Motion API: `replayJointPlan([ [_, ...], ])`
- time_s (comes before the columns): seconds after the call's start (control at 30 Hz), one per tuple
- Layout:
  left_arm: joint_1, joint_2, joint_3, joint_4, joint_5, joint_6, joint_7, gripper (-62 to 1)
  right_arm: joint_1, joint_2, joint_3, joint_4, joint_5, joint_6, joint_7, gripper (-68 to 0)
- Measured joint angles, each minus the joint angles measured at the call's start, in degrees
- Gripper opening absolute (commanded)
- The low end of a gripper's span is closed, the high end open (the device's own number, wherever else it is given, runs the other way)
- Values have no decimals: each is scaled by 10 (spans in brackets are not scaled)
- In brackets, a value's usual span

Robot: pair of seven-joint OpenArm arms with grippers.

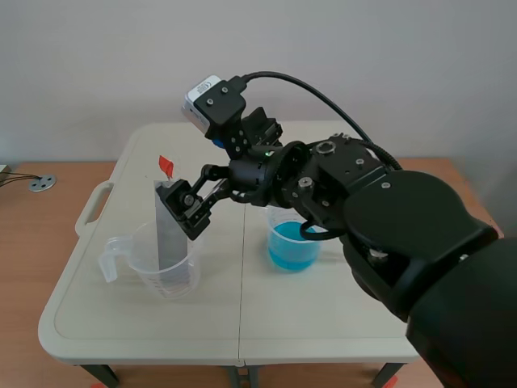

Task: Hold the metal plate by the orange handle, dip it into the blue solution, take it out and point at it, then put the plate back in the beaker on the left.
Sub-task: 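Lift the metal plate out of the left beaker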

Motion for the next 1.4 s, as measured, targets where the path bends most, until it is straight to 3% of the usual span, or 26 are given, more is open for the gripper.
replayJointPlan([
  [0.5, 0, -1, 0, 0, 0, 0, 0, -586, 11, -40, -16, -58, -32, -3, 58, -14],
  [0.67, 0, -1, 0, 0, 0, 0, 0, -586, 19, -44, -15, -58, -35, -9, 61, -118],
  [0.87, 0, -1, 0, 0, 0, 0, 0, -586, 20, -44, -15, -58, -36, -9, 60, -155],
  [1.4, 0, -1, 0, 0, 0, 0, 0, -586, 20, -44, -15, -58, -36, -9, 57, -445],
])
